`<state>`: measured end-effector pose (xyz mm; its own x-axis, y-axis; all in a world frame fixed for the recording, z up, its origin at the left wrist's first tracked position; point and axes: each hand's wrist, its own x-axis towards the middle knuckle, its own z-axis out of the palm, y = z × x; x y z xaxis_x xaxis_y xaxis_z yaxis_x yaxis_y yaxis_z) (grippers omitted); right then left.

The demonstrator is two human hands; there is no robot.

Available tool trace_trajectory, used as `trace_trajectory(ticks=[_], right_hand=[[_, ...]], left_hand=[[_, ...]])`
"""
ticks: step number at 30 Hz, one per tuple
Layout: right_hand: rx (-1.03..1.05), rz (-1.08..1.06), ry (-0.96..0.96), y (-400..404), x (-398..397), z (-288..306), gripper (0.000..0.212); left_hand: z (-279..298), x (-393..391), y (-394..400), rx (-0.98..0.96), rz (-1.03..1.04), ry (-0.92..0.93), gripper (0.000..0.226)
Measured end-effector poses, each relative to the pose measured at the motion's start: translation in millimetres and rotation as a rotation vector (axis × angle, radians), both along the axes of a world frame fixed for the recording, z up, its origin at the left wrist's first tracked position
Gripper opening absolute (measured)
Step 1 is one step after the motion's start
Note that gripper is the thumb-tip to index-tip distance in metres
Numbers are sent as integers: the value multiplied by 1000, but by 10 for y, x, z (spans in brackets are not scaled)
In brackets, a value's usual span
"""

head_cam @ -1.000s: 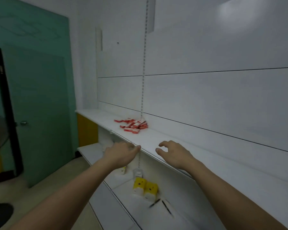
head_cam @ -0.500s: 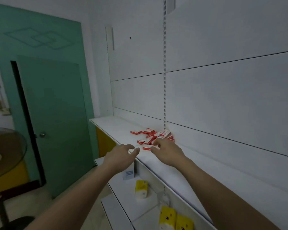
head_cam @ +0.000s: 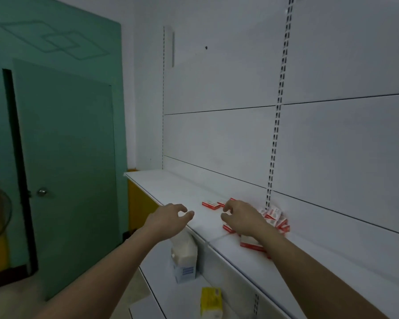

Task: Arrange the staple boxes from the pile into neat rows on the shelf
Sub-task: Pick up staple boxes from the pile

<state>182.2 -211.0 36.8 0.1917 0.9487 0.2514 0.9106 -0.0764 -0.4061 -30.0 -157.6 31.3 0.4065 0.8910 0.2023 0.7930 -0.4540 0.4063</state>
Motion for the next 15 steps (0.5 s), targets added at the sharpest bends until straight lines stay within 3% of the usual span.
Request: trace_trajectory(ticks=[7, 15], right_hand=[[32, -104, 155, 902, -269, -162, 26], [4, -248, 71, 1603, -142, -475, 29]], left_hand=[[-182, -331, 969, -36, -114, -49, 48], [-474, 177, 2018, -50, -266, -111, 36]])
